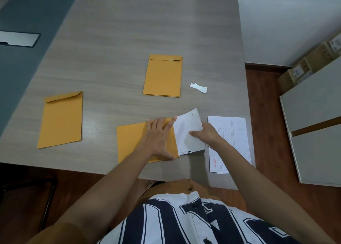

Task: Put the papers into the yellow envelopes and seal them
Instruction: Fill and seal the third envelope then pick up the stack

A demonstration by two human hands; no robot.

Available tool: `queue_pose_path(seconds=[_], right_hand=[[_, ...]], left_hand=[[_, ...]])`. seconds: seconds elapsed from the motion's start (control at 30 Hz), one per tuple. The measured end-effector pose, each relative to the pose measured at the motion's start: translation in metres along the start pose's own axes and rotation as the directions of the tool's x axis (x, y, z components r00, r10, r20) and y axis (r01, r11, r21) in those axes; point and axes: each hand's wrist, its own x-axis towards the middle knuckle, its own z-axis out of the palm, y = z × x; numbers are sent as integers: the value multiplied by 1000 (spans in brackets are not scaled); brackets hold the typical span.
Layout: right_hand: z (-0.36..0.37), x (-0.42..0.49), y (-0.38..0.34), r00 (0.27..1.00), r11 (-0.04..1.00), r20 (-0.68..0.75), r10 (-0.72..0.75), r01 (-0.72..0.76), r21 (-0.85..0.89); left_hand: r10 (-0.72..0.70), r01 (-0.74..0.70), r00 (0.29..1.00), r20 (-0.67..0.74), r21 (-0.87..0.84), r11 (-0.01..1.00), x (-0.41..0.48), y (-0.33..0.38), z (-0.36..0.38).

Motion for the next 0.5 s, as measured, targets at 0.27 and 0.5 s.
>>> queue_pose_path(seconds=[0.27, 0.5], right_hand=[[2, -5, -3, 997, 999, -67, -35, 33, -37], [3, -9, -11, 997, 997, -25, -66, 65, -44]], left_hand=[[46, -56, 995, -83, -118, 991, 6, 14, -5], [67, -84, 991, -115, -150, 985, 13, 20, -17]])
